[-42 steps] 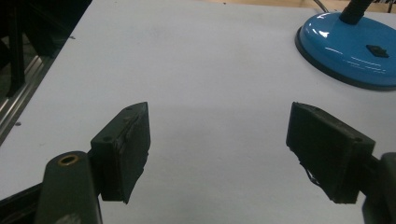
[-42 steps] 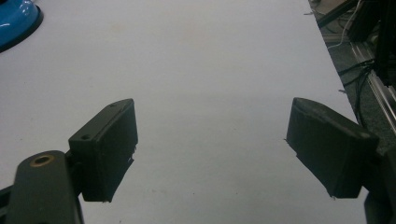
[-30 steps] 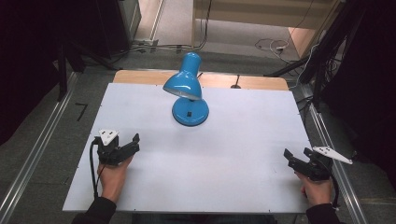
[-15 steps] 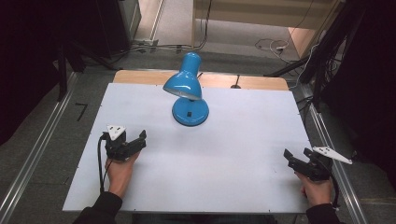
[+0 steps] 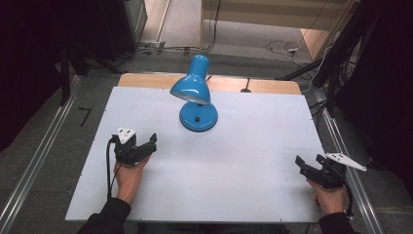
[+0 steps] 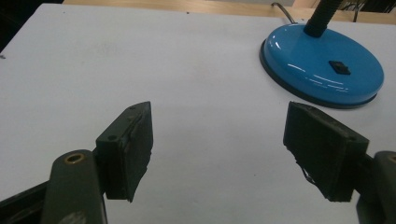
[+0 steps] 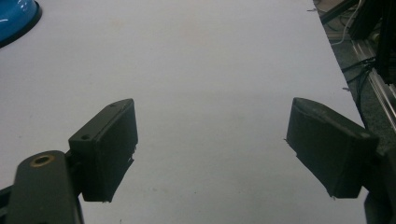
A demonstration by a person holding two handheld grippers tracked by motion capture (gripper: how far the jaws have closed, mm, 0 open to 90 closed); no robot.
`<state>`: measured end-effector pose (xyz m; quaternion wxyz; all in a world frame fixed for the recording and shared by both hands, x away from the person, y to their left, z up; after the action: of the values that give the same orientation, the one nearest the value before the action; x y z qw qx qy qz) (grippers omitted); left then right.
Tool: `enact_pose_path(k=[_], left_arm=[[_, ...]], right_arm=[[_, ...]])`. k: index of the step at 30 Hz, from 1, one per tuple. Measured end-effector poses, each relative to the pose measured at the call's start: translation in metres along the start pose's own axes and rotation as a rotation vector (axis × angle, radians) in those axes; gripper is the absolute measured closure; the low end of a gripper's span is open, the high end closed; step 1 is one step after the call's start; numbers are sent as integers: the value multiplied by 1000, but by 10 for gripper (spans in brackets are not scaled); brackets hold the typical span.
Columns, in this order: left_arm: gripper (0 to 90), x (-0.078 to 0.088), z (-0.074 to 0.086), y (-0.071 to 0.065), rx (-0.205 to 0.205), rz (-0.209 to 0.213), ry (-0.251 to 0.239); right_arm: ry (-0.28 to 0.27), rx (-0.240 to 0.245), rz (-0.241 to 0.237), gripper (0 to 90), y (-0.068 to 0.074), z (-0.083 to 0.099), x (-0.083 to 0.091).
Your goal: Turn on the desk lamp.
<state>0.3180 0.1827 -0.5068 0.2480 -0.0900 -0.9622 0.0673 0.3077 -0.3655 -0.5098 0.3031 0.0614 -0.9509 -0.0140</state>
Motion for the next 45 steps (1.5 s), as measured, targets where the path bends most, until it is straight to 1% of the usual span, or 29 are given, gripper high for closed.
enact_pose_path(k=[3, 6, 17, 20, 29, 40, 45], left_arm=[[246, -3, -2, -3, 0, 2, -4], [251, -8, -4, -9, -3, 14, -7], [252, -18, -9, -19, -12, 29, -8], [252, -21, -10, -22, -20, 27, -6], [262, -28, -12, -31, -32, 44, -8], [263, -38, -16, -39, -23, 53, -7], [263, -43, -17, -44, -42, 53, -3]], right_arm=[[0, 0, -1, 151, 0, 0, 0], [1, -4, -2, 151, -1, 0, 0], [4, -8, -2, 151, -1, 0, -1], [5, -6, -4, 151, -1, 1, -1], [10, -8, -5, 151, -1, 1, -1], [7, -8, -7, 151, -1, 1, -1], [5, -8, -8, 151, -1, 1, -1]])
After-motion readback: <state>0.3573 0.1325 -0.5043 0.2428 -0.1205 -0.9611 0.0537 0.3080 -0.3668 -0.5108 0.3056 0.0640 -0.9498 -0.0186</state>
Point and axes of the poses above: each handheld gripper's, and its own axes: x roughly backward along the jaws, z roughly out of its underside, y roughly to its left, the point moved 4 cm from there along -x, roughly forward along the jaws, and after that the axes turned 5 degrees about z, right-handed, at the moved point
